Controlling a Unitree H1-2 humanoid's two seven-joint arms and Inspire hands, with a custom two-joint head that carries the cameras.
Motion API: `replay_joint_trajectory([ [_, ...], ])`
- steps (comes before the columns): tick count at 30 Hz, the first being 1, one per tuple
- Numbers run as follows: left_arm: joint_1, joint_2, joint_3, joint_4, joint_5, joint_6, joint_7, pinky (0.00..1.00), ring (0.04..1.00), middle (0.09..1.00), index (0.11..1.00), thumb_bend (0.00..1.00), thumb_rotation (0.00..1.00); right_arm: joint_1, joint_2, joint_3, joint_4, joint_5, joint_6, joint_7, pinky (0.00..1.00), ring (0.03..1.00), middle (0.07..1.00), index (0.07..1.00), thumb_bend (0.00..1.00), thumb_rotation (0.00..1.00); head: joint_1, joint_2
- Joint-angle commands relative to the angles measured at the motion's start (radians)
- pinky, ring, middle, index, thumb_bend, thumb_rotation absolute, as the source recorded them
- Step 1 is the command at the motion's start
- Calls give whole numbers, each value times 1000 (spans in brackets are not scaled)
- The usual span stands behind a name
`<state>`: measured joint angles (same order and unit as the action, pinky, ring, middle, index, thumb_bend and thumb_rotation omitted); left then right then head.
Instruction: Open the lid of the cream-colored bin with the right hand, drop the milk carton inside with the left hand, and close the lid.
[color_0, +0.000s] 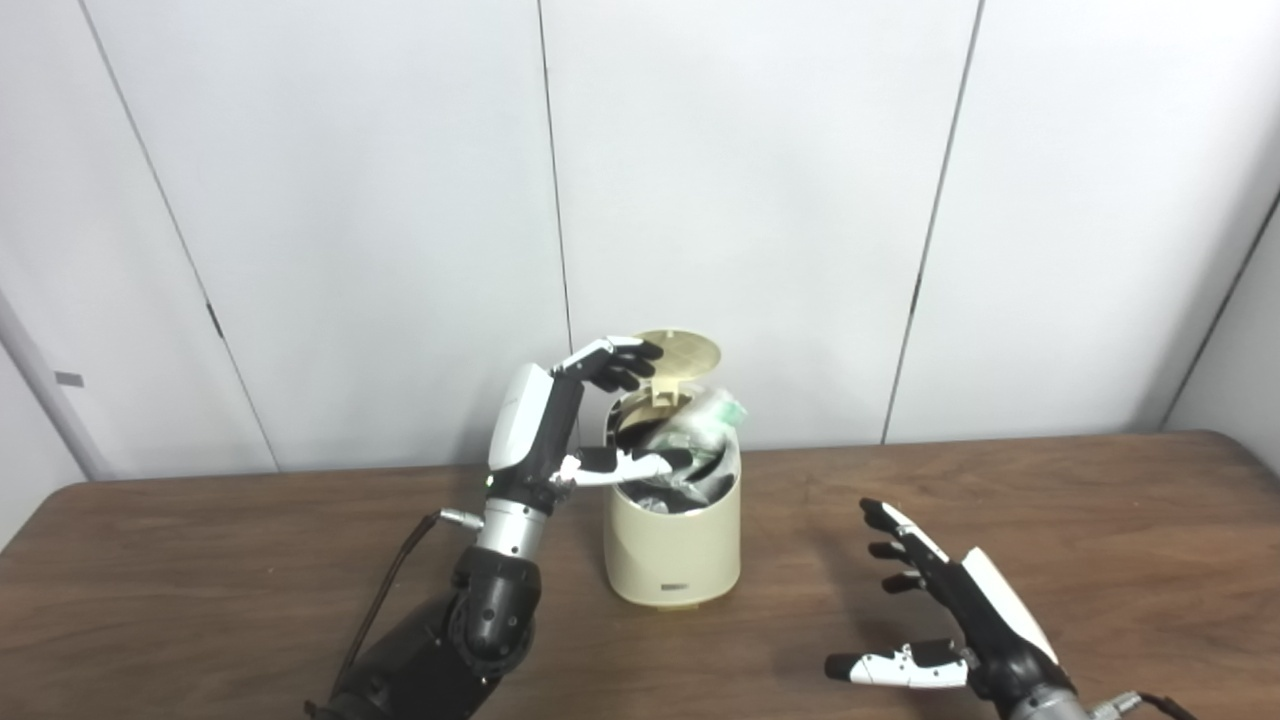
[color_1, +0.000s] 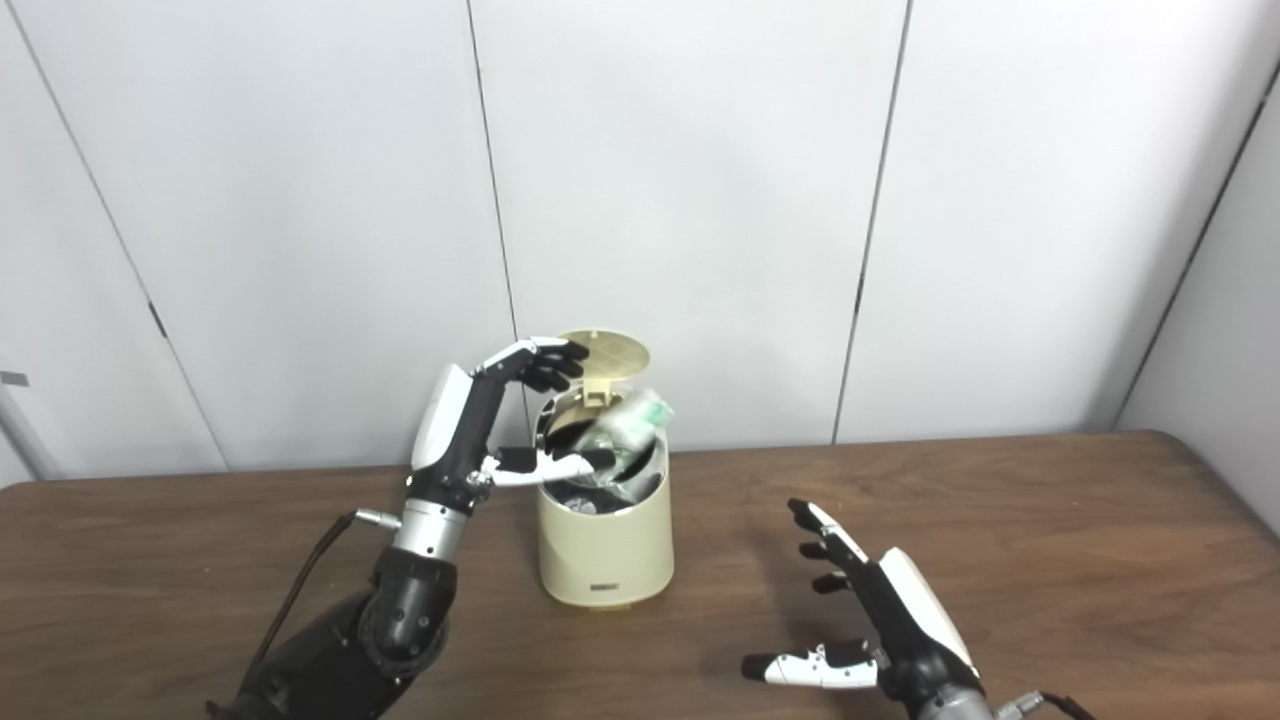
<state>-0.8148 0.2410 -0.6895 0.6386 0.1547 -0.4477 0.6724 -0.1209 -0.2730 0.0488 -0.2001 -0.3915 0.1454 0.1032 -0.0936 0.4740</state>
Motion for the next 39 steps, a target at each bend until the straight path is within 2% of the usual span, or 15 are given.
replay_joint_trajectory([
  [1,-37,8,25,-35,-8,-22,-4,610,720,740,716,918,211,-21,-9,-1,-37,-9,-9,-7,710,845,920,932,784,280,-1,1],
  [16,-31,10,50,-50,-6,-22,-25,604,715,736,711,917,199,-27,-7,-4,-37,-5,-7,-5,702,846,923,931,791,287,5,2],
  [20,-14,11,82,-79,-24,-22,-61,603,708,735,707,882,184,-29,-10,-5,-40,1,-9,-2,699,848,924,934,781,261,11,0],
  [26,53,15,196,-185,-76,-22,-171,510,610,686,691,676,75,-37,-18,-10,-23,13,-31,-5,691,845,922,936,771,251,22,2],
  [28,88,20,252,-240,-104,-22,-235,464,558,644,674,636,21,-42,-24,-11,-9,16,-48,-11,708,841,917,939,773,256,26,0],
  [30,124,25,311,-289,-133,-22,-313,432,517,603,648,600,19,-51,-27,-14,-2,18,-52,-13,698,839,914,940,778,286,32,-1],
  [32,162,28,371,-331,-164,-22,-395,407,490,574,527,523,50,-63,-26,-16,-1,18,-55,-17,679,830,907,936,789,309,37,-2],
  [35,210,26,454,-372,-200,-22,-501,414,495,573,499,505,55,-83,-22,-23,6,37,-63,-17,673,825,901,925,798,302,42,-3],
  [39,269,28,541,-403,-222,-22,-594,448,535,616,497,505,61,-120,-24,-20,15,36,-60,-14,686,837,914,927,814,332,47,-5],
])
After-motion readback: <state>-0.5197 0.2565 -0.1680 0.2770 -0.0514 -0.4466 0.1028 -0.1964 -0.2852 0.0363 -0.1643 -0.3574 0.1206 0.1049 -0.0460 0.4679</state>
